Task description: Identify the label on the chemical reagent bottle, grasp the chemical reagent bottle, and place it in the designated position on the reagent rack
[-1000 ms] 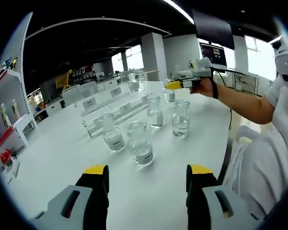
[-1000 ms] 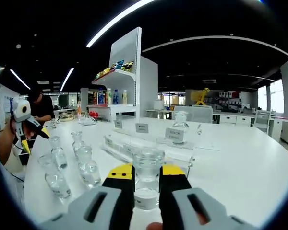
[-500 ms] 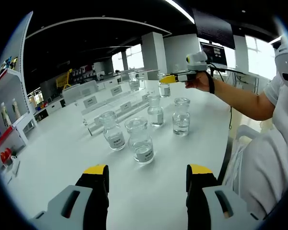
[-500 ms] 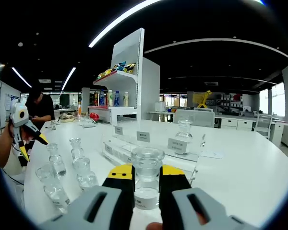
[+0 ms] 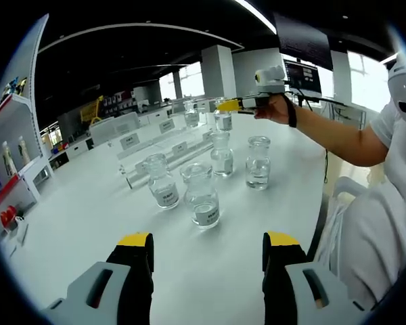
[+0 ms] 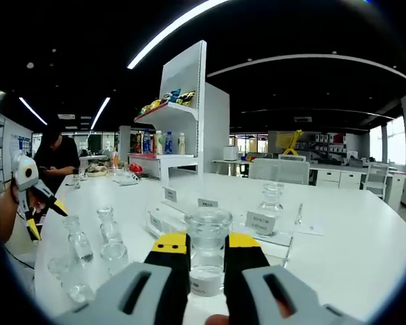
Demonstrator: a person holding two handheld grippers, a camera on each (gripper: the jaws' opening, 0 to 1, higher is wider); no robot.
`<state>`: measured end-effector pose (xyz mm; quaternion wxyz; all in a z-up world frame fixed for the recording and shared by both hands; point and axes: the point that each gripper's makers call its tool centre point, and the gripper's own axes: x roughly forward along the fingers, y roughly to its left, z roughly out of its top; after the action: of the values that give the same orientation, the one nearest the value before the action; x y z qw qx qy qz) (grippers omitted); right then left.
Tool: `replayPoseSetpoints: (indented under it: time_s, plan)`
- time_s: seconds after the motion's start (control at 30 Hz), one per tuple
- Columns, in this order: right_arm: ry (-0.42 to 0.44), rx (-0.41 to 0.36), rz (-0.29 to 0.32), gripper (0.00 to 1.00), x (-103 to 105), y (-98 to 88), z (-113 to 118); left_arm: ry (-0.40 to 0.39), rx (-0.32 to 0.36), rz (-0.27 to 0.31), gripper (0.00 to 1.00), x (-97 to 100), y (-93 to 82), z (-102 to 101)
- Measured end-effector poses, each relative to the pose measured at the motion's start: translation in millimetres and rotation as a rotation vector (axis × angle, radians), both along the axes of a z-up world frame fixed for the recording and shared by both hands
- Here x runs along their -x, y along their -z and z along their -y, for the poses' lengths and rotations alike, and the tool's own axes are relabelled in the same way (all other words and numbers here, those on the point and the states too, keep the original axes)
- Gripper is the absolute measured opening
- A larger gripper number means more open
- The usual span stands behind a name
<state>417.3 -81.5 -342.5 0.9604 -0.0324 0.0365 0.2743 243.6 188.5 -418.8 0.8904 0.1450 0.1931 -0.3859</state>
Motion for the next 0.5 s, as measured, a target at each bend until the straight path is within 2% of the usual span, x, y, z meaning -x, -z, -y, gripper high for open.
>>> replayPoseSetpoints:
  time_s: [0.23,0.5]
  plan:
    - [-0.02,-0.015,-0.001,0.16,-9.0,-2.4,-14.0,-0.021,-0.005,-0.01,0.65,-2.2,3.9,-8.4]
    - [-0.02,-0.065,0.016,0.16,-24.6,-13.4,-26.8,-0.028,-0.001,-0.001,0.65,-2.0,-1.0,-12.3]
